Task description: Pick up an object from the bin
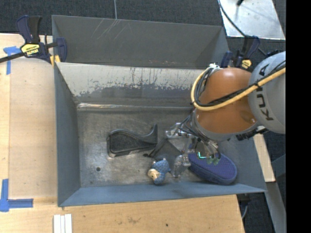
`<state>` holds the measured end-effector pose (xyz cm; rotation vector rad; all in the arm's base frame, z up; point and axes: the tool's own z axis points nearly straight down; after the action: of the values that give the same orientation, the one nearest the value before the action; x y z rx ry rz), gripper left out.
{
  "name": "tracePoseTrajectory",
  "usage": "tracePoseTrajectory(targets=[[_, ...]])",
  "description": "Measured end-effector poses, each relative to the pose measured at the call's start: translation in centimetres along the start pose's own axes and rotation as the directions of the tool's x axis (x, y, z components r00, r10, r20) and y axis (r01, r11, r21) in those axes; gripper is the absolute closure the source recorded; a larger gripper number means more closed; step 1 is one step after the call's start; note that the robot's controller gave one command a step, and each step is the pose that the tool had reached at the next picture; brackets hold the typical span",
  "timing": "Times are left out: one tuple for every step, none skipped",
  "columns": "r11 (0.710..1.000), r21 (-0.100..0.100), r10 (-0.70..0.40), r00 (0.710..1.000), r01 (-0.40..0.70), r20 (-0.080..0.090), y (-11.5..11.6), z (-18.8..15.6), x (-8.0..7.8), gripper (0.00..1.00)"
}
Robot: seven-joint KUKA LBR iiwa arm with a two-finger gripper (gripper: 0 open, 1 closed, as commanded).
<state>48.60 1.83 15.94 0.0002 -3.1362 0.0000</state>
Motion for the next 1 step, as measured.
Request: tracePoseTrajectory(targets=[[0.979,0.003,0.206,0.979,-0.206,-0.001,3.77,7.81,-0.18,0.0]])
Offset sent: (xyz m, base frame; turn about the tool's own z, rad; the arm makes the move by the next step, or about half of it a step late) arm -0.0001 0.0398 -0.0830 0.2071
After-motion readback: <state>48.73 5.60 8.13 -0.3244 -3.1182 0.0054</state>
